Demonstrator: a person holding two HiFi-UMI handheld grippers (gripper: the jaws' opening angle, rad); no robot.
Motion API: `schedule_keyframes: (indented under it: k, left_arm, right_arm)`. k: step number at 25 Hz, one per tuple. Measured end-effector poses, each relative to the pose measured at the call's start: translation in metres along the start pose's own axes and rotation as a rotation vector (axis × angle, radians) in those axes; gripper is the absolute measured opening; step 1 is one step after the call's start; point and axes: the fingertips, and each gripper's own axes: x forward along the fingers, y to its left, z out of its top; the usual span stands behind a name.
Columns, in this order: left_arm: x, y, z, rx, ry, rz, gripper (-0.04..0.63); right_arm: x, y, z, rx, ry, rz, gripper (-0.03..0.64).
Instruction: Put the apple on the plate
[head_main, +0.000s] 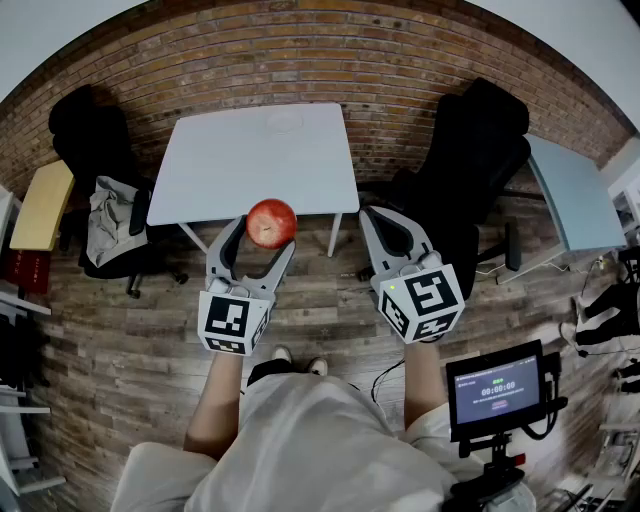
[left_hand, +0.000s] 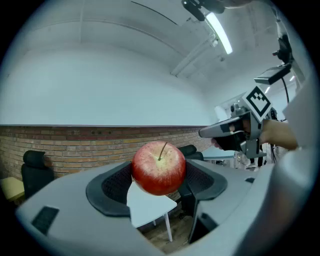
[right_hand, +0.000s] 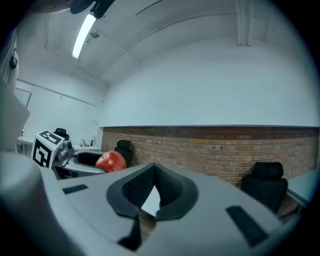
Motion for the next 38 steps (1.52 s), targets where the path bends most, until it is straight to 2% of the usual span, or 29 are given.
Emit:
schedule_keyframes:
  k: [10,17,25,38]
  left_arm:
    - [-0.005,-0.001,0.001,-0.005,-0.005,0.005,0.345]
    - [-0.001,-0.002,-0.002,-0.007,-0.019,0.012,0.345]
    - [0.059,0.029,-0.015,-0.026,0.005,-0.001,0.345]
    - [0.135,0.095,-0.017,-0.016,-0.015,-0.006,0.345]
  right_arm:
    - [0.0,0.009,0.001,0.038,-0.034,0.035,0.003]
    - [-0.001,0.005,-0.003,0.028,-0.03,0.028,0.003]
    - [0.054,-0.03,-0.013,0.045,0.006,0.017,0.003]
    - [0.14,-0.063,-0.003,0.035,-0.013,0.002,0.003]
